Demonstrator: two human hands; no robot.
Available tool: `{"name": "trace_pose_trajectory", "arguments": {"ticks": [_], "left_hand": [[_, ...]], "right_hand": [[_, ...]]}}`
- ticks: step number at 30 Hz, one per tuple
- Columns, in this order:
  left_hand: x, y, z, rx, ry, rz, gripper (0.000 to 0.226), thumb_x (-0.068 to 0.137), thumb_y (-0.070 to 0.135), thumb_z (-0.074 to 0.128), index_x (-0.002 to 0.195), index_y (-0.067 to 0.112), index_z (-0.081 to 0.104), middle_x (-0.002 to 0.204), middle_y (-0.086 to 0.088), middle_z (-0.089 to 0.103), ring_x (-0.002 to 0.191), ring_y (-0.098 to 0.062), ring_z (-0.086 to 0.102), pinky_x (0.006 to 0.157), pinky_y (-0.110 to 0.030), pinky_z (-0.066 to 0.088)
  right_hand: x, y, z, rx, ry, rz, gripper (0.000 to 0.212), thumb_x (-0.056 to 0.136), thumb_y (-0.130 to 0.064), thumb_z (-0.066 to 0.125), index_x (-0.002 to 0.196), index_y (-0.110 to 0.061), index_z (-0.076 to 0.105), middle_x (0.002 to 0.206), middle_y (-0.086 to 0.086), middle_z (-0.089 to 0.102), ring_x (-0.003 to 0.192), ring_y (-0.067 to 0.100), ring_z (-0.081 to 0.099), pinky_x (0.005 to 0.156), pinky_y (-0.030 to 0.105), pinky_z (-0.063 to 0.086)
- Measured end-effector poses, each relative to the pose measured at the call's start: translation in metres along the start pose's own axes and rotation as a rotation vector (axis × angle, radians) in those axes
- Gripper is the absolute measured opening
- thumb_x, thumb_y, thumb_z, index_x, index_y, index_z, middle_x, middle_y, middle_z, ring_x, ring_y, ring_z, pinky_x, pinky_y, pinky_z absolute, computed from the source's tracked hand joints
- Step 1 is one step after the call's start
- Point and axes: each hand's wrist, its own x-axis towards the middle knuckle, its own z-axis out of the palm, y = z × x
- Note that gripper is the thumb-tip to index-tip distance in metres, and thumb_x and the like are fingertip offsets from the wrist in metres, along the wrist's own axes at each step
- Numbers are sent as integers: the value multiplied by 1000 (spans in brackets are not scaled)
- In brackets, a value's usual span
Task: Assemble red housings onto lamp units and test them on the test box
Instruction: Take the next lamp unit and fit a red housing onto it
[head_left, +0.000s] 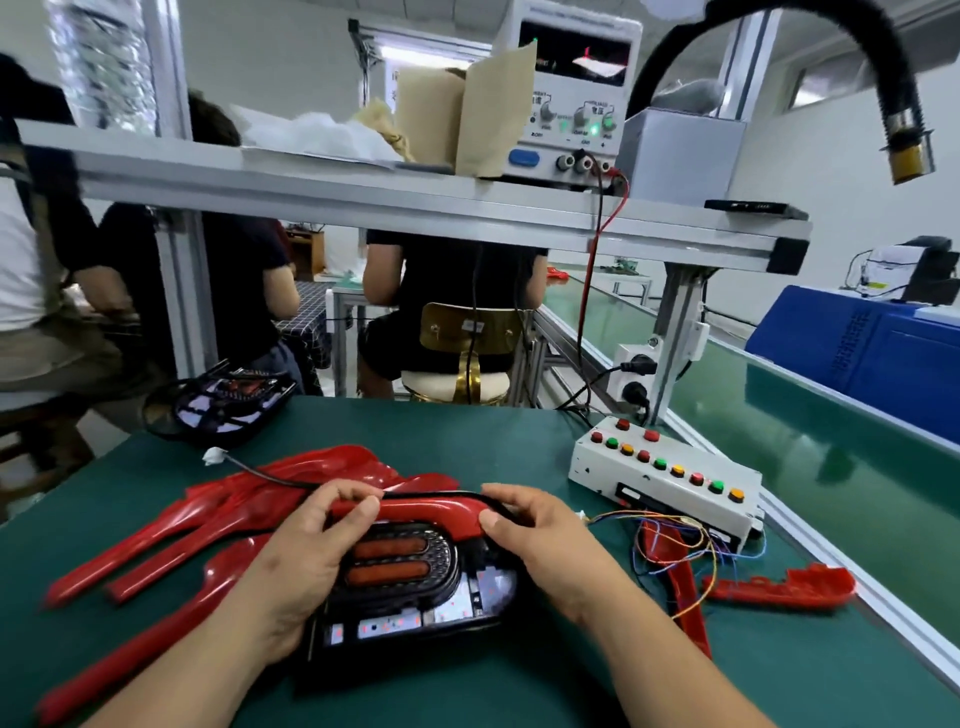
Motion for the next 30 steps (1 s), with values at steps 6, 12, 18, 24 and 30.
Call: {"name": "trace_pose_trajectory", "arguments": {"ticks": [6,12,18,24,30], "left_hand": [[2,-1,-4,89,40,91,14,93,13,58,94,24,66,91,-21,74,79,-40,73,57,-41,60],[3,-2,3,-12,44,56,17,94,18,58,110,25,58,83,-5,76,75,-32,75,53,-36,59],[0,0,5,-75,80,58,26,89,15,63,112,21,55,88,-17,75,79,-43,72,55,-45,59],[-4,0,4,-55,26,53,41,79,23,67,115,9,56,94,-24,73,83,-43,72,58,-45,60],[-2,-1,4,-38,28,74,46,76,25,68,117,12,52,94,-22,74,83,-43,72,59,-46,60]], "right_hand": [[1,6,-3,137,-161,-1,23,96,-6,57,115,-12,66,104,5,74,91,13,69,83,22,52],[2,4,-1,228,-88,-13,24,94,1,56,114,-5,66,106,18,73,92,24,68,88,35,54],[-3,3,3,330,-97,33,26,92,-1,58,118,-1,62,111,24,69,95,30,66,97,44,51],[-4,4,3,248,-106,49,29,92,-10,63,118,1,60,111,24,69,99,34,66,99,47,50],[-2,5,4,202,-82,7,24,90,-9,65,114,-2,61,106,21,71,90,27,68,89,40,55]]}}
